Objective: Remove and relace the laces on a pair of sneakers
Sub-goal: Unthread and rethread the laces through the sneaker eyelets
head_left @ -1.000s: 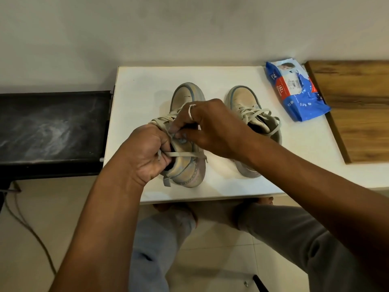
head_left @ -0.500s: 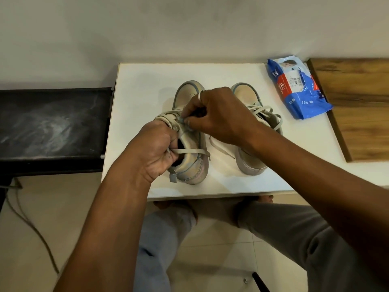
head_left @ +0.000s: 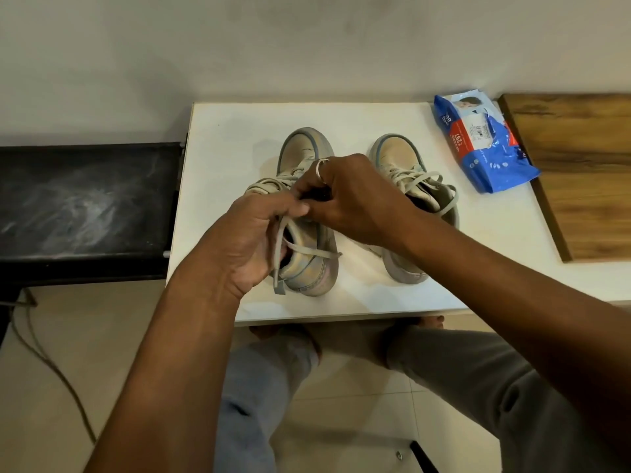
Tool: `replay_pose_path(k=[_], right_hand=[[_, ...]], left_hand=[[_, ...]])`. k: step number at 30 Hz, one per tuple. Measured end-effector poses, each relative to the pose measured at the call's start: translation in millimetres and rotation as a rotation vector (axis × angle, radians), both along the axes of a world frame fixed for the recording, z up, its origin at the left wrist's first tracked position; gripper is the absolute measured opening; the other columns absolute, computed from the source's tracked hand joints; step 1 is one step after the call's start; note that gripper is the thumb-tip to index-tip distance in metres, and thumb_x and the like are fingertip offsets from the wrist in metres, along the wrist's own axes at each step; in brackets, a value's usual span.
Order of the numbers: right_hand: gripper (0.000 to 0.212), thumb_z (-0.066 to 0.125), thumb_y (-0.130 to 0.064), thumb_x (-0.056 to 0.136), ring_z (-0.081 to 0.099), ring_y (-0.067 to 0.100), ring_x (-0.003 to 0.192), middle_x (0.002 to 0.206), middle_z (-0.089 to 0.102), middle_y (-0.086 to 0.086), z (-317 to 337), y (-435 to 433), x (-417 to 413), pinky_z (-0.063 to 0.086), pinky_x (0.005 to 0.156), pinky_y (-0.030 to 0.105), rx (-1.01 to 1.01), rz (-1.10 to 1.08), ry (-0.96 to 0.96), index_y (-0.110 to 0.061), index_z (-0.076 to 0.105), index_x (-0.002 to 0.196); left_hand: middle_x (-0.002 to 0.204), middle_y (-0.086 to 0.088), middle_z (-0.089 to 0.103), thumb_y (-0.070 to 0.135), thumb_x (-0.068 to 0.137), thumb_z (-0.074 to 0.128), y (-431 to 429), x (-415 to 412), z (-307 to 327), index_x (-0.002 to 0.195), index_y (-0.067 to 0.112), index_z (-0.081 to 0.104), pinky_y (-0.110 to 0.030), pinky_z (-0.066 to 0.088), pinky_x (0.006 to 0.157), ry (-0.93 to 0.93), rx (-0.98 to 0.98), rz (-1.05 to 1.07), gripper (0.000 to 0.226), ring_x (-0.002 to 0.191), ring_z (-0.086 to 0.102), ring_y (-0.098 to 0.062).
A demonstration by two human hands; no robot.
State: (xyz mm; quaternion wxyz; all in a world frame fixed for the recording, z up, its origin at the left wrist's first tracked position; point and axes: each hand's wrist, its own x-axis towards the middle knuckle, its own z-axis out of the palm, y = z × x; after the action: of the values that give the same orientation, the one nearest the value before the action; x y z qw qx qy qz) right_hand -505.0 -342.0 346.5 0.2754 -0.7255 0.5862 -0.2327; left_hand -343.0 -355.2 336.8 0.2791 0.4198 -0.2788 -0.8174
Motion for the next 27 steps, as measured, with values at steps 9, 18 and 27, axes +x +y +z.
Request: replay_pose_path(k=[9,18,27], right_hand=[[0.02,0.067,-0.012,0.087,0.061,0.004,0.082,0.099,0.076,0.0,-5,-16,-20,0.042,0.069,0.006,-0.028,-0.135,0.137,-0.019,0.078,0.103],[0.017,0.072,-0.012,0.085,0.07,0.007,0.08,0.091,0.076,-0.005,8,-19,-17,0.059,0.077,0.024,0.201,-0.027,0.018,-0.021,0.078,0.099],[0.018,0.068,-0.015,0.086,0.061,0.003,0.07,0.09,0.074,-0.006,0,-33,-12,0.046,0.064,0.006,0.021,-0.083,0.15,-0.02,0.078,0.099]], left_hand=[[0.106,-0.015,0.07,0.001,0.099,0.047,1,-8,1,0.126,0.002,0.056,-0.037,0.059,0.08,-0.182,-0.048,0.062,0.029,0.097,0.07,-0.026],[0.106,-0.011,0.069,0.011,0.1,0.049,-2,-9,-2,0.123,0.006,0.06,-0.035,0.057,0.071,-0.239,0.088,0.229,0.026,0.093,0.068,-0.024],[0.098,-0.014,0.072,-0.004,0.092,0.056,-2,-13,-8,0.108,0.007,0.065,-0.042,0.058,0.082,-0.35,-0.033,0.19,0.022,0.091,0.07,-0.029]])
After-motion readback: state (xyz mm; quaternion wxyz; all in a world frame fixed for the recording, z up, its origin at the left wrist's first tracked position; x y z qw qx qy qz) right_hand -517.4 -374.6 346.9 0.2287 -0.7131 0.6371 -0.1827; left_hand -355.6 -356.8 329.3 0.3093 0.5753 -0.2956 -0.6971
